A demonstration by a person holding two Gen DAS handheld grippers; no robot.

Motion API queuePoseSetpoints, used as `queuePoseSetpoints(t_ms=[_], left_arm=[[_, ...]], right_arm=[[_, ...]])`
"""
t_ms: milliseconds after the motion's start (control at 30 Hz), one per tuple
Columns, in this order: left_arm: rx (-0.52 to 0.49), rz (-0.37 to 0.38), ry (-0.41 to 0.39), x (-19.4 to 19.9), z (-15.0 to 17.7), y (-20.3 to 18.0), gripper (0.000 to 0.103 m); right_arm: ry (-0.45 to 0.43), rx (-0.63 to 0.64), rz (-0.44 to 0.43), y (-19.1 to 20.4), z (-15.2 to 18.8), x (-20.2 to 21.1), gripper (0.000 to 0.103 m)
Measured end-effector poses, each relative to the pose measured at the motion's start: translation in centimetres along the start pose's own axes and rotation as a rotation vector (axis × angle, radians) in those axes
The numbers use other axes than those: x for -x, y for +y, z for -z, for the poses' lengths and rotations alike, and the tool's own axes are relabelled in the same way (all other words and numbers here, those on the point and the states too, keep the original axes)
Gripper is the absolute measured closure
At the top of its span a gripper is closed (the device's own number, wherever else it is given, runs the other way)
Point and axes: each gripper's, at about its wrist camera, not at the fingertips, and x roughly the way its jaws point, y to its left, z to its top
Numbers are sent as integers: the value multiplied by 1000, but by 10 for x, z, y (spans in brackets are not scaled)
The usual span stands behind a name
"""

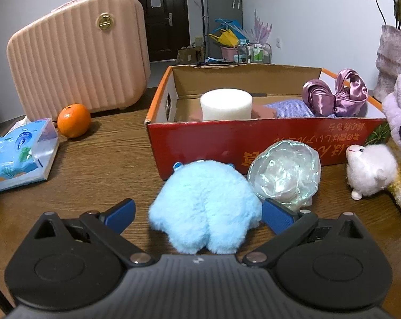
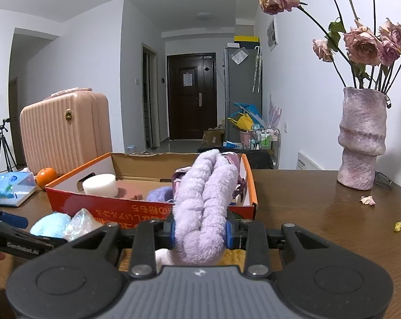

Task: Organize soft objects
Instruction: 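Close the left gripper on the light blue fluffy plush while the right tool lifts the towel, then carry the blue plush and lavender towel with both tools over the box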

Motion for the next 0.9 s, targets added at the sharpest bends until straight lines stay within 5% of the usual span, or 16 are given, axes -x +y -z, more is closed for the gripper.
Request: queuePoseSetpoints(t_ms=[300,467,900], left_arm=[[-34,-7,15,-13,0,-5,0],[-17,19,31,-16,2,-2,13],[39,-25,-48,6,1,11,17]], right_arm=[[4,4,-4,1,2,0,72],[-2,8,-13,2,3,1,72],[-9,15,-22,3,4,3,71]])
